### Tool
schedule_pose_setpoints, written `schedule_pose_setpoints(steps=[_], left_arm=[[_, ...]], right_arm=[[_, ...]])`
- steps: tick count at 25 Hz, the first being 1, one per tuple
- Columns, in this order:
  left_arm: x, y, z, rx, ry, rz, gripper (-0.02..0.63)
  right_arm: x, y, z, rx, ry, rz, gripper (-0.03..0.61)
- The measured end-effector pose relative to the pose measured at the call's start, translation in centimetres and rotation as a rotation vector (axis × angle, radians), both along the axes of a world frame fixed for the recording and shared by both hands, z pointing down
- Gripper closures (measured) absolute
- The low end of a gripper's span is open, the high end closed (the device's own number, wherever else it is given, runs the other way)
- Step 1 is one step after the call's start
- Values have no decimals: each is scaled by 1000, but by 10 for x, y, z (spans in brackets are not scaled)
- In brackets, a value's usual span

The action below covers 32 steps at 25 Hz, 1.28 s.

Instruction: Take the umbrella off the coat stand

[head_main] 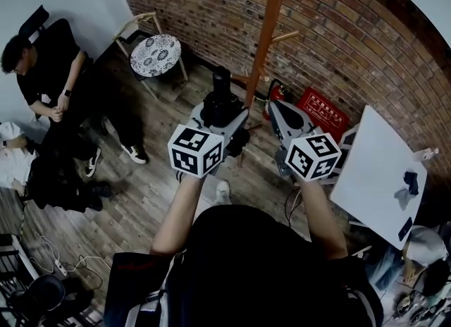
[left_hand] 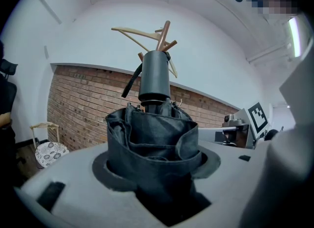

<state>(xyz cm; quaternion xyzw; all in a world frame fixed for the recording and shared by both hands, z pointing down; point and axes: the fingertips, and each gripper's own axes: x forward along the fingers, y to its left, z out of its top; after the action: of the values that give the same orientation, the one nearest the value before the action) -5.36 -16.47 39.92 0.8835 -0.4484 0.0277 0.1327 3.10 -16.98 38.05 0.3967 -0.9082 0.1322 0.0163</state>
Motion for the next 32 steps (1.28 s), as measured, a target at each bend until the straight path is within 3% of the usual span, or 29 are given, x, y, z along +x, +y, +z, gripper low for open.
schedule_pose_setpoints(steps=[15,32], left_arm=[[23,61,-9,24,7,9,328],[28,103,-6,23,3,-11,328]], right_arm=[[15,69,-5,48,34,-32,551],[19,109,-7,66,36,-67,551]])
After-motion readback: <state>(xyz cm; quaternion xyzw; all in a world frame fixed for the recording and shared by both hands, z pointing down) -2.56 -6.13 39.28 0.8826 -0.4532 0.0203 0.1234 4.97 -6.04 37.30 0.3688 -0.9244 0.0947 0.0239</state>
